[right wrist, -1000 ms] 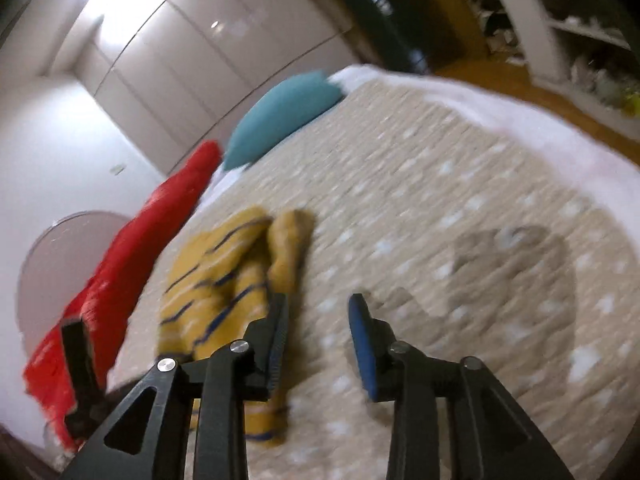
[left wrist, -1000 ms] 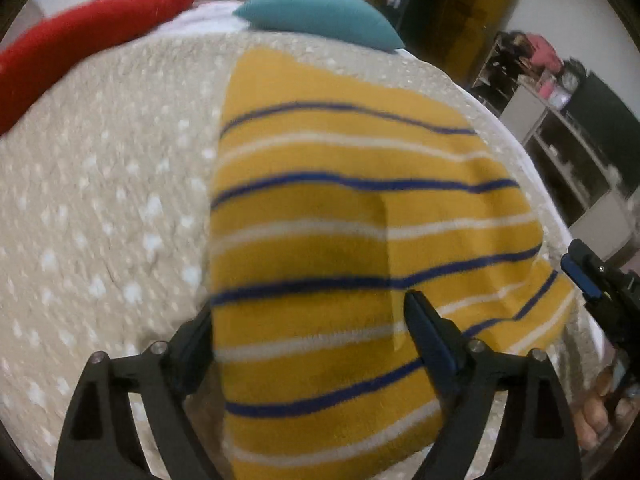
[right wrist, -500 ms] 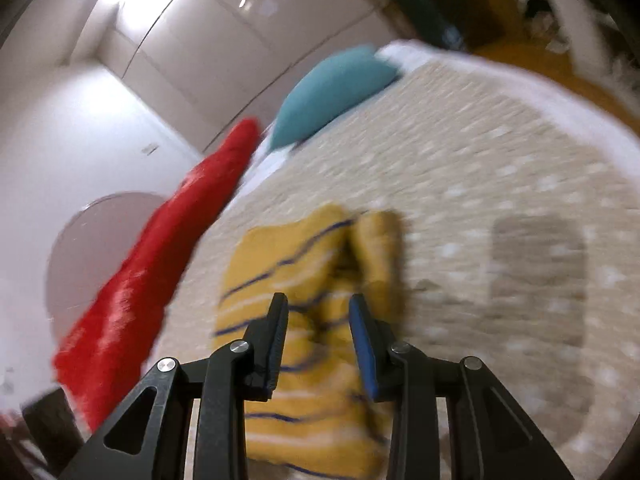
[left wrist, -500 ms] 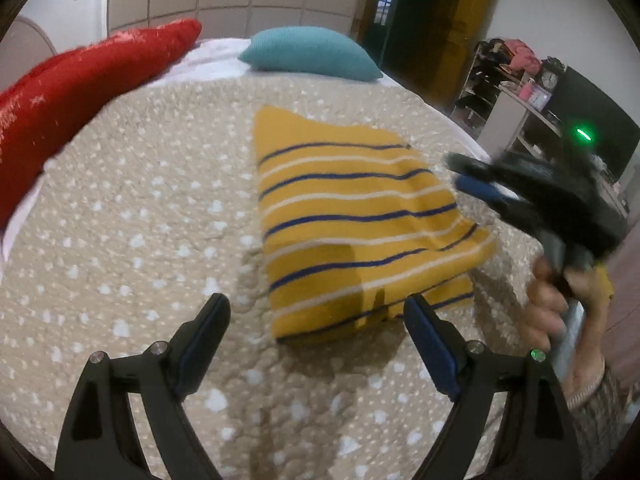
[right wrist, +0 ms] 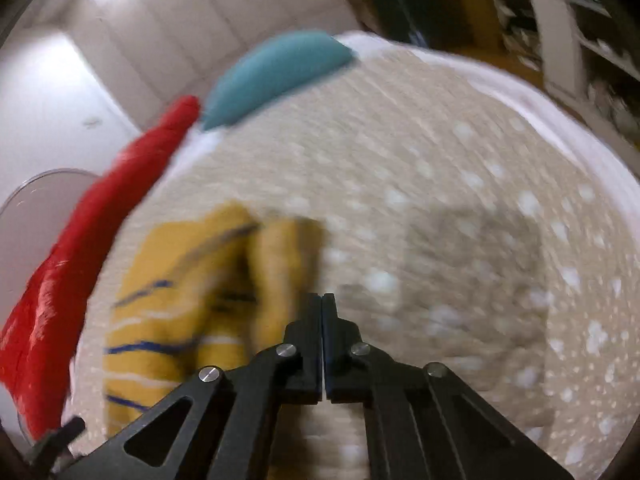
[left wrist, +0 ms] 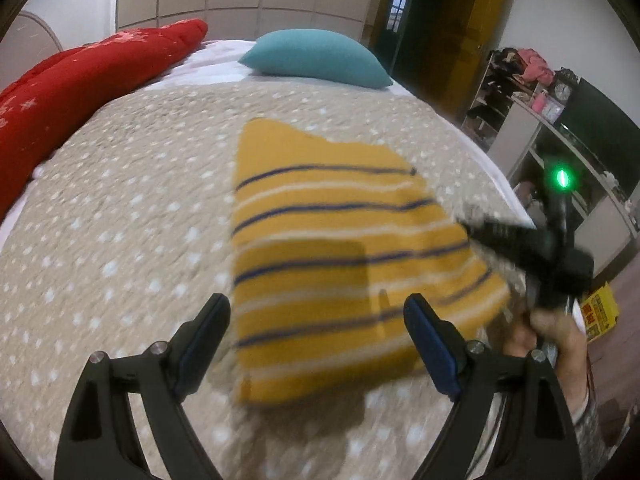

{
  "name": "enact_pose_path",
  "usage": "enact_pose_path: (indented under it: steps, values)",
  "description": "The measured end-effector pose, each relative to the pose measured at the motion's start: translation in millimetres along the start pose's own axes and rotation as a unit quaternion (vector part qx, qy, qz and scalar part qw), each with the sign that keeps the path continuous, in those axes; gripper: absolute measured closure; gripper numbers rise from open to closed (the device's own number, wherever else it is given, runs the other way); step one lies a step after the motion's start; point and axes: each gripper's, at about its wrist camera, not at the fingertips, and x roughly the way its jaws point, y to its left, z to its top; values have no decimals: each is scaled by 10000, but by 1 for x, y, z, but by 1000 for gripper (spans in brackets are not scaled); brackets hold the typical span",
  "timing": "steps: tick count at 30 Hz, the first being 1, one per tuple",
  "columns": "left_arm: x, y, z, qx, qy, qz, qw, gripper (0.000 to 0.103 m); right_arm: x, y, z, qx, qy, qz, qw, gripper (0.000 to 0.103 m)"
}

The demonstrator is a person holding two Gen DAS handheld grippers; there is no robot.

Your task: Fold small clothes

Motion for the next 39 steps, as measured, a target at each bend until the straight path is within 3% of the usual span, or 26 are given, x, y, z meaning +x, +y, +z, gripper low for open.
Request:
enact_pose_path:
  steps: [4,7,9,11,13,16,17,18,20,22,23,25,28,30,32,34,37,39]
  values:
    - [32,-8,6,-6,316,-1,9995,15,-13,-23,2,380,-127,650,9971,99]
    - [42,-32,-13,785,368,572,9946,14,-34,-13,2,145,-436,1098,9929,99]
    - [35,-41,-25,1107,271,730,9908,14,-45,-3,-1,-46,-537,1537,9866,99]
    - [22,-38,-30,970,234,603,9932,14,-52,11,-6,-145,-405,2463,9682,99]
    - [8,-28,-32,583,253,330,9974,14,-47,27,-13,-214,-165,3058,9517,99]
    - [-11,-14,-36,130,164,233,9995,14,-17,42,-29,-343,521,3369,9395,99]
    - [-20,-11,-38,45,66,308,9995,14,-1,43,-34,-358,751,3125,9463,103]
    - [-27,-9,-38,25,-12,355,9994,14,12,36,-36,-294,745,2413,9671,103]
    - [-44,-9,-40,48,-270,499,9984,13,14,22,-32,59,553,2308,9714,103]
    - [-63,-11,-39,142,-638,700,9954,13,-7,21,-28,-57,175,1932,9810,103]
    - [-72,-12,-39,197,-842,807,9930,13,-17,24,-29,-250,-20,1724,9847,100]
    - [-93,-16,-41,293,-1361,1047,9847,7,-39,29,-36,-541,-356,1106,9918,84]
    - [-125,-19,-46,306,-2208,1387,9649,0,-60,20,-38,-329,-543,1137,9915,82]
    - [-148,-20,-48,356,-2591,1275,9567,0,-81,14,-41,-188,-704,1144,9908,79]
    - [-159,-22,-49,451,-2647,1028,9578,0,-99,17,-41,-192,-874,1165,9891,63]
    - [-165,-24,-48,542,-2596,900,9600,0,-128,20,-61,-370,-1118,982,9882,57]
    - [-158,-29,-49,663,-2384,797,9656,0,-145,29,-89,-687,-1340,525,9872,52]
    - [-148,-30,-53,713,-2197,903,9688,0,-143,30,-95,-749,-1269,399,9883,51]
